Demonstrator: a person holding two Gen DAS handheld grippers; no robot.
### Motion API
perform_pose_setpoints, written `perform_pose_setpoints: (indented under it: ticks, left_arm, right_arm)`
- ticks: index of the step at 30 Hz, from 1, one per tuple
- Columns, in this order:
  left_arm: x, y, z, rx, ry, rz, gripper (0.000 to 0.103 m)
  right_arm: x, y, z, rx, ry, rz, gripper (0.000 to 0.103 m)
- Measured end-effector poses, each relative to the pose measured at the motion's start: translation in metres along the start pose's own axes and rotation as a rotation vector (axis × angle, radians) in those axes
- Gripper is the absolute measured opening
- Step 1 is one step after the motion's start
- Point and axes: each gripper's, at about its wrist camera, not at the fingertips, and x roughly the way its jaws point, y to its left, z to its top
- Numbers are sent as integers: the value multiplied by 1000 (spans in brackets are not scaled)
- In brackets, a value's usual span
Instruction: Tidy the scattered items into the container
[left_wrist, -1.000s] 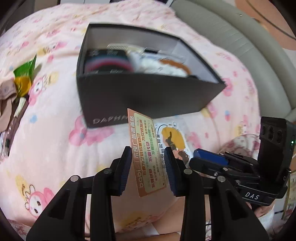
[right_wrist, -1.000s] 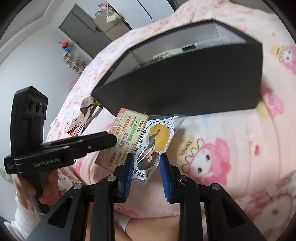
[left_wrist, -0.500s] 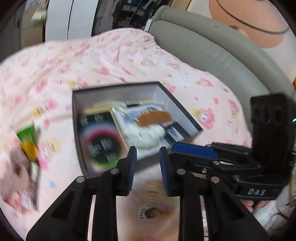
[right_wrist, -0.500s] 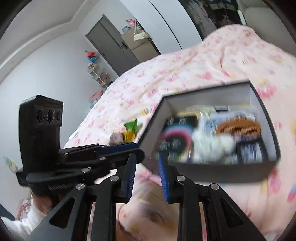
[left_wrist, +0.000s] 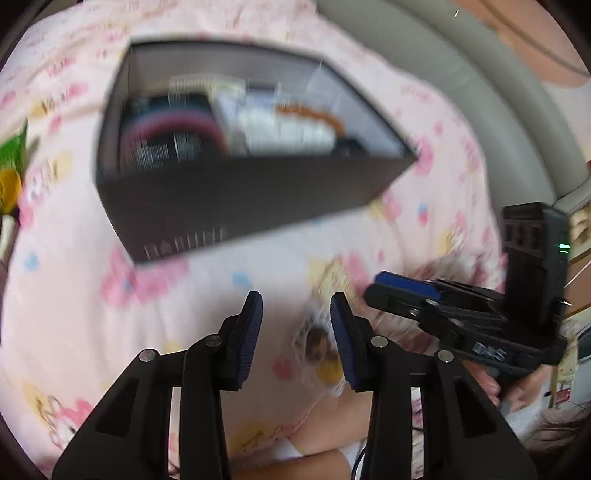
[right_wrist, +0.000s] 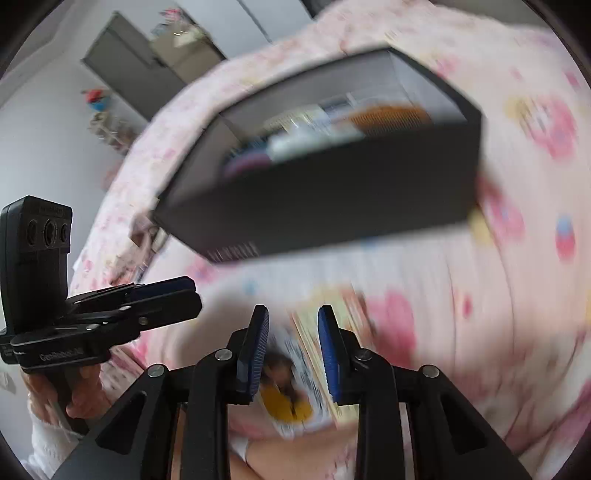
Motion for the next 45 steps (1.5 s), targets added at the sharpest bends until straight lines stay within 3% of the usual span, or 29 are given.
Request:
perform_pose_setpoints:
  ticks: [4, 6, 8, 9, 10, 13, 15, 17, 19, 20, 22, 24, 28, 31, 34, 37, 38, 41, 45]
  left_arm:
    - [31, -6, -1, 2, 83, 74, 53]
    - [42, -8, -3, -2, 120, 65, 51]
    - [49, -13, -6, 10, 134, 30, 39]
    - [51, -17, -8, 22, 142, 27, 10]
    - [51, -19, -10, 30, 143, 30, 5]
    - [35, -24, -13, 46, 68, 69, 4]
    - [14, -15, -13, 4, 1, 87, 4]
    - [-5, -4, -19, -37, -75, 190, 4]
    - [-12, 7, -24, -94, -92, 251, 8]
    - [-13, 10, -27, -113, -64, 244, 12]
    - [-11, 7, -30, -107, -19, 226, 41]
    - [-18, 0, -31, -76, -59, 233, 48]
    - [-14, 11, -19, -105, -71, 280, 49]
    - [3, 19, -18, -144, 1, 223, 47]
    - [10, 8, -22, -98, 49, 150, 48]
    - [-1, 0, -26, -87, 23, 22, 51]
    - [-2, 1, -27, -97, 14, 30, 51]
    - [4, 12, -26, -136, 14, 183, 50]
    - [-1, 27, -23, -198, -20, 229, 50]
  right_arm:
    - [6, 0, -16, -6, 28, -37, 24]
    - [3, 1, -18, -11, 7, -38, 24]
    - [0, 1, -19, -3, 7, -38, 24]
    - [1, -1, -21, 2, 11, -44, 24]
    - [1, -1, -22, 3, 12, -45, 24]
    - [2, -2, -24, 7, 15, -47, 24]
    - [2, 2, -22, 5, 17, -35, 24]
    - [3, 4, -23, 4, 26, -28, 24]
    - [8, 5, -25, 5, 44, -26, 25]
    - [12, 7, -26, 4, 55, -24, 26]
    - [23, 12, -28, -9, 90, -12, 32]
    - [32, 17, -30, -22, 118, -8, 32]
    - [44, 19, -29, -6, 146, 29, 32]
    - [48, 21, -27, -16, 132, 32, 32]
    - [44, 23, -25, -27, 103, 55, 32]
    - [36, 21, -24, -36, 77, 52, 32]
    - [35, 19, -24, -30, 76, 57, 32]
    - [36, 13, -23, -36, 74, 16, 32]
    - [41, 18, -24, -56, 82, -7, 32]
